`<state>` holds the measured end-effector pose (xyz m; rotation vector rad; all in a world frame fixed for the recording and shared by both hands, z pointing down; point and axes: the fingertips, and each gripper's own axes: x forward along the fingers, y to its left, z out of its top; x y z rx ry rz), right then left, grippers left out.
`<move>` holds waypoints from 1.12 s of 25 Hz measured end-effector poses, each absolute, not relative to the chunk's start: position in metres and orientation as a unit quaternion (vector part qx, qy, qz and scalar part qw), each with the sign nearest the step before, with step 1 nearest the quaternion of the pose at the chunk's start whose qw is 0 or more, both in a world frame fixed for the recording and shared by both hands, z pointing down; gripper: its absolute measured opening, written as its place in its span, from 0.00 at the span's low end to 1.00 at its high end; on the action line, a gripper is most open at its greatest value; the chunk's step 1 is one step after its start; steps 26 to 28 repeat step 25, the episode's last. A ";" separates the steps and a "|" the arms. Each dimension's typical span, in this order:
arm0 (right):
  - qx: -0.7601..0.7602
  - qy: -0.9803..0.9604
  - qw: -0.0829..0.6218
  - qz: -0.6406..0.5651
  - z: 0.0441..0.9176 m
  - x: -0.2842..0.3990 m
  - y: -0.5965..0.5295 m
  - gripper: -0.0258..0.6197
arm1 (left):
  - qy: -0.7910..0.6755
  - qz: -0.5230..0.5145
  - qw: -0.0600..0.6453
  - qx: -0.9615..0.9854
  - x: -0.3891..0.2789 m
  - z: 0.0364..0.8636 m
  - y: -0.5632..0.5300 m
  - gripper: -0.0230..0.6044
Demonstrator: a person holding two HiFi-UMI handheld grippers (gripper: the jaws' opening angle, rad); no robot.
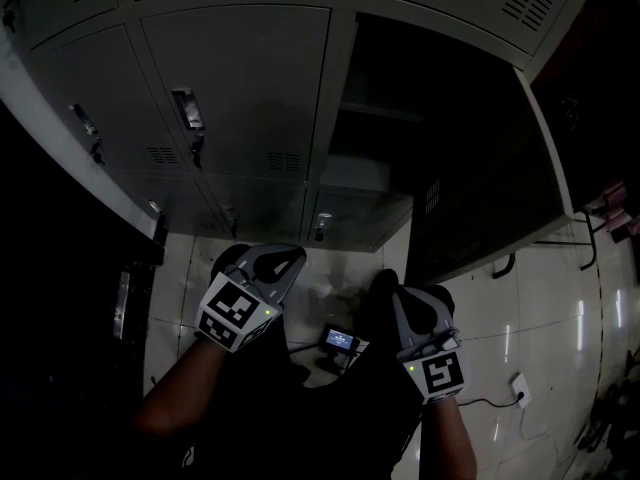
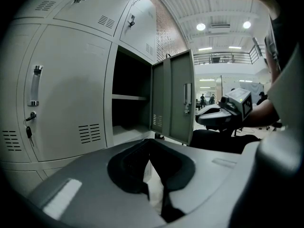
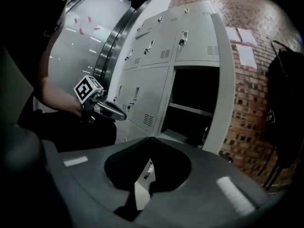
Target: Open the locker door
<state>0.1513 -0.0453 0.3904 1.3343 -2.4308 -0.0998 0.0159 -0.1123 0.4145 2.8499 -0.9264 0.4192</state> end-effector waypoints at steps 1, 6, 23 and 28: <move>0.469 -0.865 0.178 -0.021 0.395 0.149 -0.047 0.04 | -0.306 0.138 0.058 0.940 0.015 0.415 -0.112 0.06; 0.470 -0.869 0.154 0.011 0.398 0.153 -0.052 0.04 | -0.309 0.142 0.057 0.939 0.013 0.415 -0.112 0.06; 0.475 -0.866 0.155 0.010 0.400 0.153 -0.058 0.04 | -0.308 0.149 0.051 0.938 0.016 0.415 -0.114 0.06; 0.475 -0.866 0.156 0.007 0.398 0.153 -0.062 0.04 | -0.309 0.147 0.047 0.938 0.016 0.413 -0.117 0.06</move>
